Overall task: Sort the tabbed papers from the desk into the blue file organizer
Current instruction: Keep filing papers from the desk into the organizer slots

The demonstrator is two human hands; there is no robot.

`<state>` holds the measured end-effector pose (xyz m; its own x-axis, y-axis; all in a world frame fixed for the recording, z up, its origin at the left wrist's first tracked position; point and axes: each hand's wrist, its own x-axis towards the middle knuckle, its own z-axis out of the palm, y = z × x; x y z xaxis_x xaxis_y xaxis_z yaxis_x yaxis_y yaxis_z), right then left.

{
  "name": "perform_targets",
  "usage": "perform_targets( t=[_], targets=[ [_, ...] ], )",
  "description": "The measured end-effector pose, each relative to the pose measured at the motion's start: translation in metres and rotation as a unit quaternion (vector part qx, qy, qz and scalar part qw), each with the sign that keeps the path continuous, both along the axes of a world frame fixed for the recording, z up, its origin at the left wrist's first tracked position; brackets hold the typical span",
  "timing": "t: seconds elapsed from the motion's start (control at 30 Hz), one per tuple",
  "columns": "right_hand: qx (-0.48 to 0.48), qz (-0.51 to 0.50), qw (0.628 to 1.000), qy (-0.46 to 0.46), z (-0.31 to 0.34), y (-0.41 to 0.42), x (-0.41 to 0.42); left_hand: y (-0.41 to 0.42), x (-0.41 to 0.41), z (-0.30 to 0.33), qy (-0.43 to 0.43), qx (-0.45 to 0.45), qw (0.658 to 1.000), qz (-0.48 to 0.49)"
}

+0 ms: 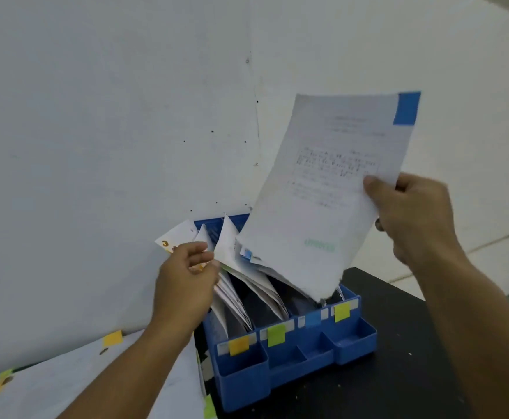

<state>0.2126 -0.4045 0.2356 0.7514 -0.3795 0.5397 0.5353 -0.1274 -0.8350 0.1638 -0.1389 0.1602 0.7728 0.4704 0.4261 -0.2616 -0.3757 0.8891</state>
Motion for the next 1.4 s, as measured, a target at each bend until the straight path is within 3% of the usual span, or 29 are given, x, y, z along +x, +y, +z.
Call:
perform_targets(
  t=[0.17,0.33,0.43,0.73,1.0,1.4],
  targets=[
    [-0.083,-0.074,0.993,-0.028,0.034,0.004,0.023,-0.024,0.043,0.014,0.057,0.029,0.996,-0.055],
    [-0.141,-0.099,0.984,-0.051,0.054,0.016,0.043,-0.042,0.073,0.026,0.229,0.158,0.959,-0.044],
    [-0.16,-0.087,0.982,-0.048,0.062,0.022,0.049,-0.049,0.085,0.032,0.294,0.132,0.945,-0.057],
    [-0.211,-0.052,0.975,-0.043,0.064,0.053,0.063,-0.044,0.108,0.01,0.219,-0.094,0.968,-0.074],
    [-0.264,-0.034,0.963,-0.042,0.058,0.089,0.075,-0.034,0.109,0.007,0.062,-0.059,0.996,0.002],
    [-0.335,0.035,0.941,-0.027,-0.028,0.114,0.072,-0.03,0.101,0.002,0.019,-0.079,0.997,0.014]
  ],
)
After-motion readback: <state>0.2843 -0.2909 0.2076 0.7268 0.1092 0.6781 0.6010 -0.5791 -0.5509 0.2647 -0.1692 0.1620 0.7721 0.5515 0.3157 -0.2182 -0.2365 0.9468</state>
